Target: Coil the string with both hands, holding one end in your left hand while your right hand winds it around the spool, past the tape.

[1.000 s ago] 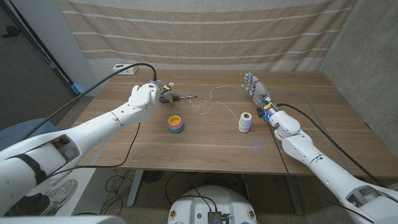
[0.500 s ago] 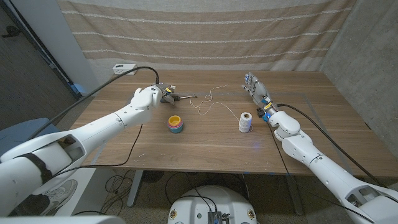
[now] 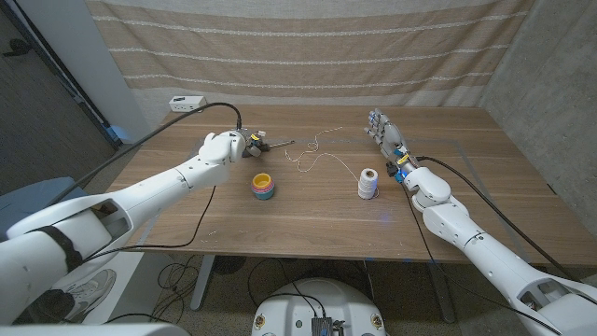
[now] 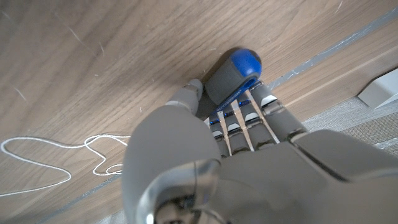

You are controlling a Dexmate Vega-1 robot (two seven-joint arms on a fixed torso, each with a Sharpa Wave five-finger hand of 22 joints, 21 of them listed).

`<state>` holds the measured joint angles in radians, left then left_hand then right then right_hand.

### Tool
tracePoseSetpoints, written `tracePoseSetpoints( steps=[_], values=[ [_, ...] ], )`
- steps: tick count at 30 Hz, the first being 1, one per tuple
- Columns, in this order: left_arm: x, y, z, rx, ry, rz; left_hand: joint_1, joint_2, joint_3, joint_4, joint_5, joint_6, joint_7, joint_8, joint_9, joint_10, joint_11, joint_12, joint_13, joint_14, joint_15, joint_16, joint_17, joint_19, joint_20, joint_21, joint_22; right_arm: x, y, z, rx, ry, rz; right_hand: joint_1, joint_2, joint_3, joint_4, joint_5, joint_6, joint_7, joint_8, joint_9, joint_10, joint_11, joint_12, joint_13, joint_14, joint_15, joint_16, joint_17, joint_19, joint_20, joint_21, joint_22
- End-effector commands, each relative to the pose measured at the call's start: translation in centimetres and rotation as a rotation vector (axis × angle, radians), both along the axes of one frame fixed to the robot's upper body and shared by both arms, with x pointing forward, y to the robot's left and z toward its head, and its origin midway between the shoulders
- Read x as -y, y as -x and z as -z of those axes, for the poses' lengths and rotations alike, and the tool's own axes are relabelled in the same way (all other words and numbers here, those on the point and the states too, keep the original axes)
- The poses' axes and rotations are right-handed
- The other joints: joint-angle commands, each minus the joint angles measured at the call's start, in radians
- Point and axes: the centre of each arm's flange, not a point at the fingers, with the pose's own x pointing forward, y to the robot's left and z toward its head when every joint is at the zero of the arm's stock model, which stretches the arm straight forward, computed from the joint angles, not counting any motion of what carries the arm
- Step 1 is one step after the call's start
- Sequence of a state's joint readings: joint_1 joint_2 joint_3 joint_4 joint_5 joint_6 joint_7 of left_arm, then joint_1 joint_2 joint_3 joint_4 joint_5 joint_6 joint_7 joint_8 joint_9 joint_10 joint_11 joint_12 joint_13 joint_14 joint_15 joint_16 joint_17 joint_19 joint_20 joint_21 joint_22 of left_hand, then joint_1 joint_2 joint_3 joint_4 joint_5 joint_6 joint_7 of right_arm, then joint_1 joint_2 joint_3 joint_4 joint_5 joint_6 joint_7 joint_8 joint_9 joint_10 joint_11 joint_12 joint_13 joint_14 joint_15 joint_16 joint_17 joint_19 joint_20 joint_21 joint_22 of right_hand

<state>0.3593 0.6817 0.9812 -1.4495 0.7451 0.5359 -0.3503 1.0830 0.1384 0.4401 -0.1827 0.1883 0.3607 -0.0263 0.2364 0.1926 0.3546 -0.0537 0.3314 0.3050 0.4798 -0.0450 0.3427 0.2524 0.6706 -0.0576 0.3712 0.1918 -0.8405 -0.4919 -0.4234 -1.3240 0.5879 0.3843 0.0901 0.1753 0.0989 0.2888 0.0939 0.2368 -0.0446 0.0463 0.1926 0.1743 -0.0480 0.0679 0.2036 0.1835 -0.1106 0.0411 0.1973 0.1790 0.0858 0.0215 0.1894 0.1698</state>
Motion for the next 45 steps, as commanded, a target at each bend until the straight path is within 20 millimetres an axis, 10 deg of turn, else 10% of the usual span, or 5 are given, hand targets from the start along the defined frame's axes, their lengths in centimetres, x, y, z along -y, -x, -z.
tracePoseSetpoints(
  steps=[1, 3, 12, 33, 45],
  values=[
    [-0.1, -0.3, 1.5, 0.106, -0.049, 0.019, 0.262, 0.024, 0.056, -0.016, 0.003, 0.273, 0.040, 0.080, 0.014, 0.163, 0.000, 0.085, 0.055, 0.196, -0.154, 0.100, 0.080, 0.108, -0.115, 0.124, 0.038, 0.0, -0.2, 0.1, -0.005, -0.009, 0.005, 0.000, 0.002, 0.003, -0.003, 0.007, 0.005, 0.004, -0.001, 0.005, 0.005, 0.004, -0.002, 0.005, 0.003, -0.001, -0.003, 0.006, 0.009, 0.004, 0.005, 0.002],
    [-0.4, -0.5, 1.9, 0.151, -0.033, 0.045, 0.416, 0.006, 0.043, -0.008, 0.002, 0.459, 0.065, 0.128, 0.019, 0.252, 0.017, 0.127, 0.087, 0.272, -0.153, 0.162, 0.159, 0.121, -0.142, 0.206, 0.061, 0.0, -0.2, 0.2, -0.007, -0.011, 0.009, 0.000, 0.002, 0.003, -0.003, 0.007, 0.005, 0.004, -0.002, 0.005, 0.005, 0.004, -0.002, 0.005, 0.002, -0.001, -0.003, 0.006, 0.008, 0.004, 0.005, 0.002],
    [-1.1, -0.2, 2.2, 0.324, -0.033, 0.126, 0.456, -0.026, -0.024, 0.011, -0.018, 0.702, 0.140, 0.179, 0.023, 0.409, -0.003, 0.176, 0.123, 0.382, -0.146, 0.209, 0.232, 0.184, -0.149, 0.305, 0.020, 0.0, 0.4, 0.2, -0.005, 0.002, 0.033, -0.001, 0.003, 0.003, -0.003, 0.007, 0.006, 0.002, -0.002, 0.005, 0.006, 0.004, -0.003, 0.005, 0.003, -0.002, -0.003, 0.006, 0.009, 0.004, 0.005, 0.002],
    [-2.6, 4.1, -0.4, 0.645, 0.090, 0.253, 0.469, -0.034, -0.040, 0.014, -0.012, 0.739, 0.140, 0.169, 0.014, 0.430, -0.005, 0.182, 0.144, 0.398, -0.137, 0.203, 0.258, 0.183, -0.142, 0.333, 0.006, -0.9, 5.3, -0.2, 0.039, 0.257, 0.376, 0.195, -0.010, 0.064, -0.185, -0.036, 0.208, -0.038, 0.029, 0.005, 0.177, 0.032, 0.024, 0.006, 0.176, 0.029, 0.017, 0.000, 0.132, 0.051, 0.025, 0.002],
    [-3.2, 4.7, -0.4, 0.673, 0.112, 0.277, 0.474, -0.032, -0.045, 0.017, -0.012, 0.742, 0.143, 0.159, 0.011, 0.432, -0.003, 0.181, 0.154, 0.399, -0.136, 0.196, 0.266, 0.175, -0.140, 0.344, 0.002, -2.4, 8.8, -0.5, 0.001, 0.444, 0.481, 0.211, -0.018, 0.064, -0.204, -0.044, 0.215, -0.045, 0.021, 0.006, 0.190, 0.025, 0.021, 0.006, 0.196, 0.029, 0.018, 0.001, 0.147, 0.060, 0.025, 0.002]
  ],
)
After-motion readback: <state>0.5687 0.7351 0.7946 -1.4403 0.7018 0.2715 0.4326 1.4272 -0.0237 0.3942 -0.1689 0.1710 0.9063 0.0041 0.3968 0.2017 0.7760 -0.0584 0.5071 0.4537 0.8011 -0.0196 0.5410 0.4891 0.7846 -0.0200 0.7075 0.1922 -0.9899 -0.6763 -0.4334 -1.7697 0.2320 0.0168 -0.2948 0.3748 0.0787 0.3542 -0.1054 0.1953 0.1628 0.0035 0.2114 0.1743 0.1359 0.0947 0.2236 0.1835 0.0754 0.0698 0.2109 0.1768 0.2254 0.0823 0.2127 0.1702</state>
